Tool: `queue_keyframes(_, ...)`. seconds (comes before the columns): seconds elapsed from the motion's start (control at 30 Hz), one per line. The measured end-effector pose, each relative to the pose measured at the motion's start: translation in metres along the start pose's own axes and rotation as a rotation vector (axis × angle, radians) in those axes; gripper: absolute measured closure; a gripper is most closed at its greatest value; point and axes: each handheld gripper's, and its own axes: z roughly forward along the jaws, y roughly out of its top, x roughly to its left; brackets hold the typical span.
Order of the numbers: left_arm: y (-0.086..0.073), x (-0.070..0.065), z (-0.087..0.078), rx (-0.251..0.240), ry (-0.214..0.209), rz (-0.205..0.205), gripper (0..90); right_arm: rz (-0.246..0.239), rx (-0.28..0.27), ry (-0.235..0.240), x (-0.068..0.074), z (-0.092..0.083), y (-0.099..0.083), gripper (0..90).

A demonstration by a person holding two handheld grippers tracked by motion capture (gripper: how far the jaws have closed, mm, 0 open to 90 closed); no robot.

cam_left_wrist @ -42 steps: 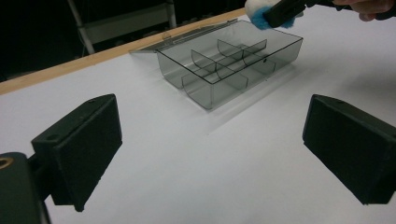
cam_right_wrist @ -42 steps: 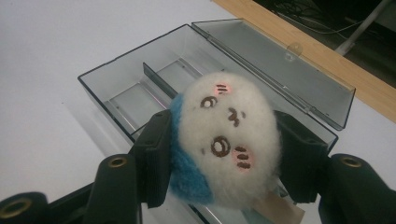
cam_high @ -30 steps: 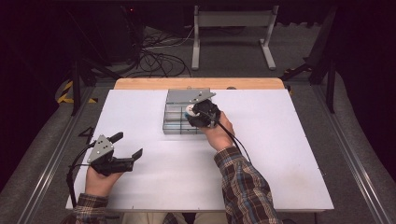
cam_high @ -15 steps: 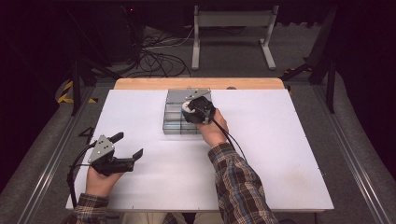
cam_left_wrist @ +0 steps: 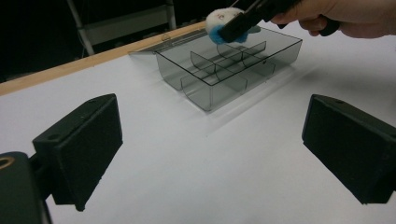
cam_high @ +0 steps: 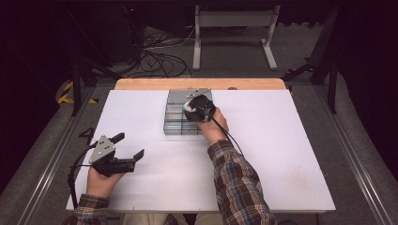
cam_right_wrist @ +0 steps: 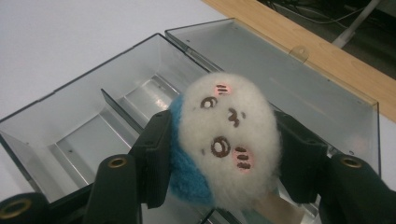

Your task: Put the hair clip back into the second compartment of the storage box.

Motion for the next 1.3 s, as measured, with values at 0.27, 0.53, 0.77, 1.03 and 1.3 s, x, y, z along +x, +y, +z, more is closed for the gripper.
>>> queue_keyframes(0.27,0.000,0.000,0.000,0.000,0.000,0.001,5.7,0.011,0.028,0.009,0.000,0.010,-0.005,43.9)
queue_keyframes(0.53,0.000,0.000,0.000,0.000,0.000,0.000,5.7,0.037,0.044,0.016,-0.001,0.017,-0.008,43.1)
queue_keyframes(0.77,0.000,0.000,0.000,0.004,0.001,0.013,5.7,0.043,0.046,0.018,-0.002,0.019,-0.009,41.4)
queue_keyframes(1.03,0.000,-0.001,0.000,0.000,0.000,0.006,5.7,0.064,0.036,0.028,-0.003,0.018,-0.010,33.9)
queue_keyframes(1.3,0.000,0.000,-0.001,-0.002,0.001,0.004,5.8,0.083,-0.005,0.014,-0.007,0.006,-0.008,29.7)
